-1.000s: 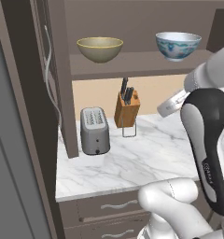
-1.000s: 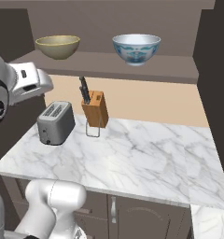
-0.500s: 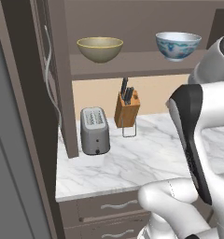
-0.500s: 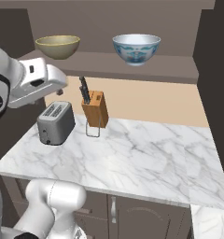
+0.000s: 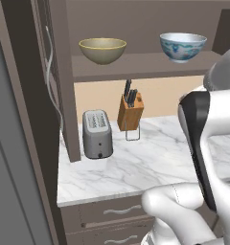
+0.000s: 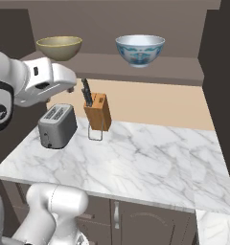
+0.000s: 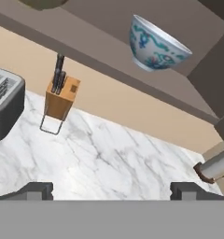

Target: Move the bowls from the cabinet to the plates on the dining table.

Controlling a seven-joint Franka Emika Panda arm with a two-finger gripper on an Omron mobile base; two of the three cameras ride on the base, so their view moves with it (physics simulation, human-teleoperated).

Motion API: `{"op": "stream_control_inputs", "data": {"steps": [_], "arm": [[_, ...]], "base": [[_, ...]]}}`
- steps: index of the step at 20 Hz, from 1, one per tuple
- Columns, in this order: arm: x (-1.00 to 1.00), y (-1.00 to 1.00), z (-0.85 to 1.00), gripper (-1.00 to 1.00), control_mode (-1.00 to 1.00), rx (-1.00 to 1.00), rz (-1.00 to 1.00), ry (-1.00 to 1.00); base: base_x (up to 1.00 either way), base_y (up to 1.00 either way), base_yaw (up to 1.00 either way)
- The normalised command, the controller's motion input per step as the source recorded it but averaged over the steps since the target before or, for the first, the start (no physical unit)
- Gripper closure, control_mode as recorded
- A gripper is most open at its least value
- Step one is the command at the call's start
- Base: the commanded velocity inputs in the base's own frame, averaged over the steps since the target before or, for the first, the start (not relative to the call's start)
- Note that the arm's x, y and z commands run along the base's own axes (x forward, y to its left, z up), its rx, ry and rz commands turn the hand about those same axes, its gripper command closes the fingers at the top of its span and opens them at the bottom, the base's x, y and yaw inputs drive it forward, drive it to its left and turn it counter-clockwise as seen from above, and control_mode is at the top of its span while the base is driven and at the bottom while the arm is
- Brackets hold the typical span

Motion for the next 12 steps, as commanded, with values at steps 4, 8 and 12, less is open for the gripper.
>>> {"op": "stream_control_inputs", "data": {"steps": [4, 8, 12], "arm": [[0.0, -0.18, 0.25, -1.0, -1.0, 0.0, -0.06, -0.14], [0.09, -0.17, 0.38, -1.0, -1.0, 0.0, -0.06, -0.01], [0.17, -0.13, 0.4, -1.0, -1.0, 0.0, -0.05, 0.0]], "base": [[0.0, 0.0, 0.0], [0.0, 0.0, 0.0], [0.0, 0.0, 0.0]]}}
